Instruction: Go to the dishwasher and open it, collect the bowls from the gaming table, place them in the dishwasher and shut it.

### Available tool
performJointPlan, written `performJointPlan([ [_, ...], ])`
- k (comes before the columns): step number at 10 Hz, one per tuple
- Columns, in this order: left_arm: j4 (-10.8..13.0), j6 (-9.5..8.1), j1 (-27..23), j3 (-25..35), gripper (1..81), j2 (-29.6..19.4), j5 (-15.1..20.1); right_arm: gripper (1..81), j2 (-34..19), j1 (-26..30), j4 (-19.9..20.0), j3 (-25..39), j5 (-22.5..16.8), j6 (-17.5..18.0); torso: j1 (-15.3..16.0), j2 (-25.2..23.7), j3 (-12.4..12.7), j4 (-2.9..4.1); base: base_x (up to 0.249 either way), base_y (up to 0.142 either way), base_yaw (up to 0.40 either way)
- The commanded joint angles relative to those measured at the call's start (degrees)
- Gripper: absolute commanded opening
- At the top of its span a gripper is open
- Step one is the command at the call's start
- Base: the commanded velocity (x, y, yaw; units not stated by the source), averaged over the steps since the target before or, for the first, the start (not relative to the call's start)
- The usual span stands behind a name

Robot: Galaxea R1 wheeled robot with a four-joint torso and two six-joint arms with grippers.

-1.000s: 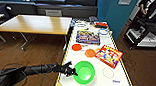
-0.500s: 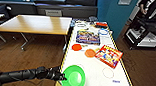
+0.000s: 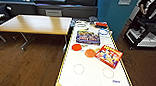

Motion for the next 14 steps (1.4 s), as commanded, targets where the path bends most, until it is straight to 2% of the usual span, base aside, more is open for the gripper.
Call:
performJointPlan([
  [1,11.5,0.17,6.5,5.0,1.0,-11.4,-14.4,1.0,-1.8,-0.5,-0.7,1.1,-3.7,0.3,0.0,0.0,0.0,0.0,0.0,0.0,0.0],
  [3,12.0,0.26,9.3,3.2,1.0,-11.6,-15.9,1.0,-2.0,-0.9,-0.7,0.8,-3.7,0.5,0.0,0.0,0.0,0.0,0.0,0.0,0.0],
  [4,13.6,0.17,12.2,1.5,1.0,-10.5,-15.9,1.0,-2.0,-1.0,-0.7,0.5,-3.6,0.5,0.0,0.0,0.0,0.0,0.0,0.0,0.0],
  [5,14.7,0.17,15.8,-2.1,1.0,-8.3,-17.3,1.0,-2.0,-1.3,-0.7,0.3,-3.6,0.5,0.0,0.0,0.0,0.0,0.0,0.0,0.0],
  [6,15.0,0.17,19.4,-8.3,1.0,-5.1,-20.6,1.0,-1.7,-1.4,-0.8,0.1,-3.6,0.5,0.0,0.0,0.0,0.0,0.0,0.0,0.0],
  [7,15.0,0.17,22.5,-13.9,1.0,-2.0,-24.2,1.0,-1.2,-1.6,-1.0,0.0,-3.6,0.4,0.0,0.0,2.1,0.0,0.0,0.0,0.0],
  [8,15.0,0.17,24.9,-17.6,1.0,0.1,-25.6,1.0,-0.8,-1.6,-1.1,-0.6,-3.6,0.4,0.0,0.0,3.0,0.0,0.0,0.0,0.0],
  [14,15.0,0.17,32.5,-38.4,1.0,13.9,-25.8,1.0,3.5,-2.0,-1.1,-6.2,-3.6,0.0,-0.1,0.0,9.7,0.0,0.0,0.0,0.0],
])
